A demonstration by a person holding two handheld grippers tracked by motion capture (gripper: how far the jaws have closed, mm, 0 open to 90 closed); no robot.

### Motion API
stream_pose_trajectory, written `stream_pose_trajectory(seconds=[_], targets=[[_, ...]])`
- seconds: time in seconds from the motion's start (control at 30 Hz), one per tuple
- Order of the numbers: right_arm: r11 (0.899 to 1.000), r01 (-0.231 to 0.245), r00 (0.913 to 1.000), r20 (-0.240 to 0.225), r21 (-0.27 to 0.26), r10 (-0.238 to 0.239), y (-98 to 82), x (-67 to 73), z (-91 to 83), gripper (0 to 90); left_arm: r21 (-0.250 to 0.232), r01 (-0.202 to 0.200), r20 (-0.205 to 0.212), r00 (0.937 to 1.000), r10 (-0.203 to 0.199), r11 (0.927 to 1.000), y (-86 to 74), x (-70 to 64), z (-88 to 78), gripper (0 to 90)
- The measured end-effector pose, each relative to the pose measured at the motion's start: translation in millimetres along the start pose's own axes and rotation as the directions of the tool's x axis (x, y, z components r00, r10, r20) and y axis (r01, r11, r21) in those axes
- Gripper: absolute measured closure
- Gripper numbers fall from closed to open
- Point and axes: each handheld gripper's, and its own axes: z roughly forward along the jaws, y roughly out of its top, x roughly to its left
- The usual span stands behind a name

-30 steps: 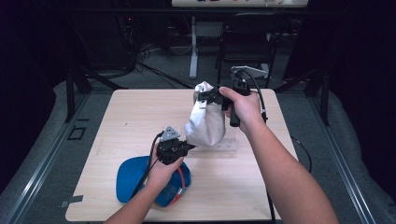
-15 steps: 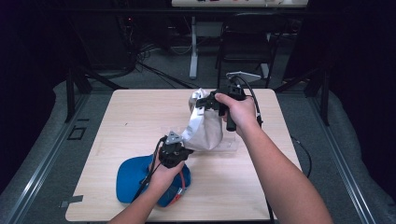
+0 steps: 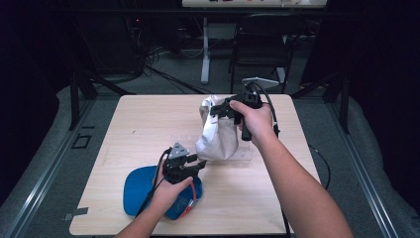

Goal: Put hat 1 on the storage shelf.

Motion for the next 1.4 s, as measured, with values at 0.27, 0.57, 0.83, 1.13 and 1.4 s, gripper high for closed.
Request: stream_pose_trajectory(seconds=[0.27, 0.57, 0.83, 1.13, 1.4], targets=[[0.996, 0.076, 0.9961, 0.048, -0.037, -0.074, -5.4, 9.1, -7.5, 67.7, -0.041, 0.035, -0.029, 0.9989, -0.036, 0.9986, -19.7, 15.8, -45.0, 51.4], [0.987, 0.156, 0.9852, 0.078, -0.042, -0.153, -19.0, 15.2, -25.9, 65.0, -0.076, 0.082, -0.09, 0.992, -0.089, 0.9937, -37.4, 36.2, -83.4, 50.6], [0.972, 0.232, 0.966, 0.124, -0.029, -0.227, -40.9, 17.1, -41.0, 63.1, -0.071, 0.088, -0.123, 0.9877, -0.096, 0.9936, -51.0, 45.3, -95.5, 49.4], [0.966, 0.256, 0.9583, 0.139, -0.026, -0.25, -63.6, 3.7, -46.6, 63.2, -0.064, 0.068, -0.167, 0.9828, -0.078, 0.9956, -58.8, 47.9, -99.5, 46.1], [0.965, 0.262, 0.9569, 0.135, -0.02, -0.257, -88.7, -20.2, -47.0, 63.8, -0.06, 0.076, -0.176, 0.9806, -0.086, 0.9953, -63.0, 51.9, -104.0, 46.4]])
